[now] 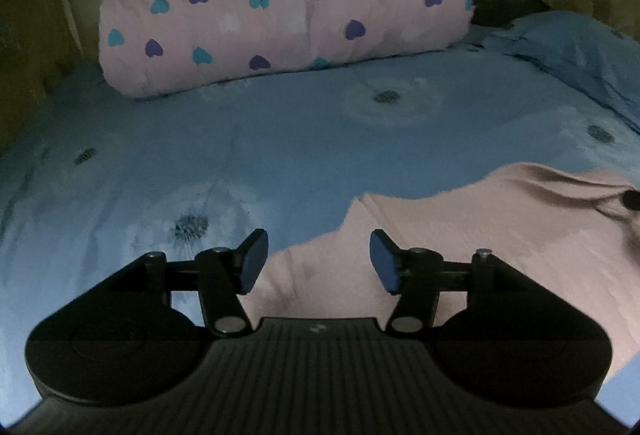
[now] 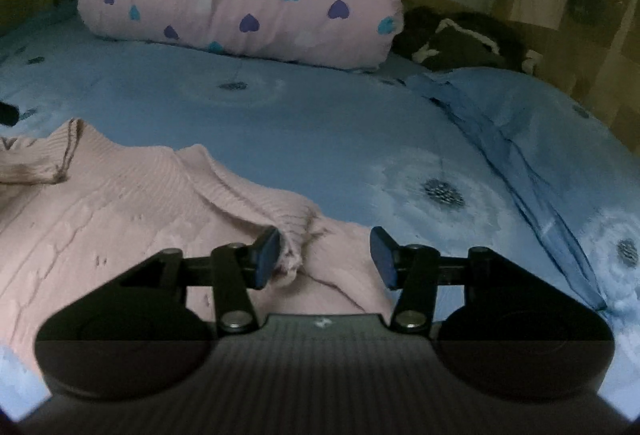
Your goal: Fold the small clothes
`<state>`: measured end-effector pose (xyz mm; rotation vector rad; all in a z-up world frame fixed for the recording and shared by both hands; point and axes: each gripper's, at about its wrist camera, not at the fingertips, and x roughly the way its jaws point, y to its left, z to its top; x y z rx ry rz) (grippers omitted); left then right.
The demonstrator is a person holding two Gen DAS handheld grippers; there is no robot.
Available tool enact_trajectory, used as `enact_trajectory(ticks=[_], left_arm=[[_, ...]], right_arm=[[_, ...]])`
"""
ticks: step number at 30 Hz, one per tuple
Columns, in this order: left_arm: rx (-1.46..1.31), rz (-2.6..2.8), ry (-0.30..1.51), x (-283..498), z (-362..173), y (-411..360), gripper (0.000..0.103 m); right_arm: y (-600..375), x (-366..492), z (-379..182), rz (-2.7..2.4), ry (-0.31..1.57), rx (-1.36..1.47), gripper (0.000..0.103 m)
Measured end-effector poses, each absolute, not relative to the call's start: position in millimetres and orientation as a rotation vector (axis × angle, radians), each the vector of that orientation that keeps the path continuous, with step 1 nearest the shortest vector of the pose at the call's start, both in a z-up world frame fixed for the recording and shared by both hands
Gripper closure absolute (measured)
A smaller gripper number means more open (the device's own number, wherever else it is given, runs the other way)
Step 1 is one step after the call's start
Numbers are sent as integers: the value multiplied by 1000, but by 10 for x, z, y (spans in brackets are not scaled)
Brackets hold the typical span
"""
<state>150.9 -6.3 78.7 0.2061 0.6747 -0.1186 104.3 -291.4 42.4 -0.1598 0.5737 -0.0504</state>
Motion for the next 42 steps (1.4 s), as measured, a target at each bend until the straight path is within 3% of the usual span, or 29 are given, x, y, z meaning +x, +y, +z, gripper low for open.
enact_trajectory(ticks=[15,16,19,22,28,30,32,42], left_arm=[[412,-200,698,1208,351,-254,34],[448,-179,687,1218,301,-278,37],[464,-160,683,1283,220,-262,81],[369,-83,659,1404,280,-102,85],[212,150,673,1737,287,358,82],[131,186,686,1776,292,526,71],[43,212,689,1763,311,673,52],[-51,155,693,1474,502,657,41]], right_arm=[[-3191,981,446,-44,589,-119,51],[-3190,978,448,-37,589,-116,51],[-3189,976,473,-27,581,-105,51],[-3197,981,486,-26,575,-98,51],[-3206,1022,429,-38,591,-100,51],[-3200,1032,416,-37,593,-103,51],[-3192,1039,416,-36,591,-106,51],[-3024,1118,303,80,551,-207,51]])
